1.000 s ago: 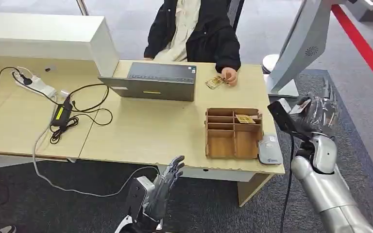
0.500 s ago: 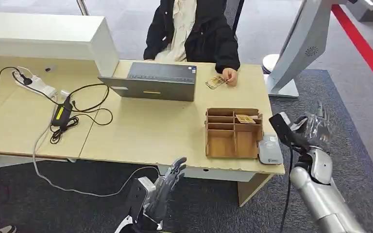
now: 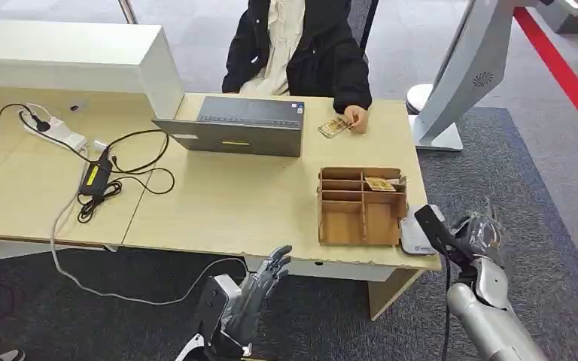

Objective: Pass the card to the sensor for recognition and then transmit it.

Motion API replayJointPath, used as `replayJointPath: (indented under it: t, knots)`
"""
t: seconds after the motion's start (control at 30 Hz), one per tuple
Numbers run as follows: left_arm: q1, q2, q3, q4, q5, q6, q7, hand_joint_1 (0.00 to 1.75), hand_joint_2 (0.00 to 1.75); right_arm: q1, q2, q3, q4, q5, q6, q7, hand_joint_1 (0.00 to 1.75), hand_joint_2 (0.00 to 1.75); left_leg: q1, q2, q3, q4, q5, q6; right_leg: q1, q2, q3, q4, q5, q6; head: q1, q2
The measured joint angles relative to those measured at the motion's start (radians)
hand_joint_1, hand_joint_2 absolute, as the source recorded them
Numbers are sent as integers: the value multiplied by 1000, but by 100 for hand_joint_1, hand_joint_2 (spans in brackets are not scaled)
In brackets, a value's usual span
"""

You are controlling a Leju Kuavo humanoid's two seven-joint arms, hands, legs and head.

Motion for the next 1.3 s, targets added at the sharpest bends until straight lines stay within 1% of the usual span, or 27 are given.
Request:
replayJointPath:
  t: [0.2,0.43,0.67,0.87,1.03,1.17,1.3]
  knots:
    - [0,2,0,0,0,-3,1,0,0,7,7,13,21,-3,0,1,175,175,0,0,0,0,0,0,0,0,0,0,0,0,0,0]
    - [0,2,0,-1,-5,-9,18,0,0,9,18,29,32,-4,-3,0,175,175,0,0,0,0,0,0,0,0,0,0,0,0,0,0]
    - [1,5,0,-8,-17,-9,27,0,0,9,25,33,31,51,-6,2,175,175,0,0,0,0,0,0,0,0,0,0,0,0,0,0]
    - [3,10,0,-8,-18,-9,27,0,0,8,32,34,31,61,-6,2,175,175,0,0,0,0,0,0,0,0,0,0,0,0,0,0]
    - [4,15,0,-16,-21,0,29,0,0,9,38,29,25,137,-6,5,175,175,0,0,0,0,0,0,0,0,0,0,0,0,0,0]
    - [5,20,0,-22,-24,3,36,0,0,11,46,0,-2,220,-8,-7,175,175,0,0,0,0,0,0,0,0,0,0,0,0,0,0]
    - [5,27,-2,-25,-24,3,37,0,0,14,56,-35,-38,259,-8,-16,175,175,0,0,0,0,0,0,0,0,0,0,0,0,0,0]
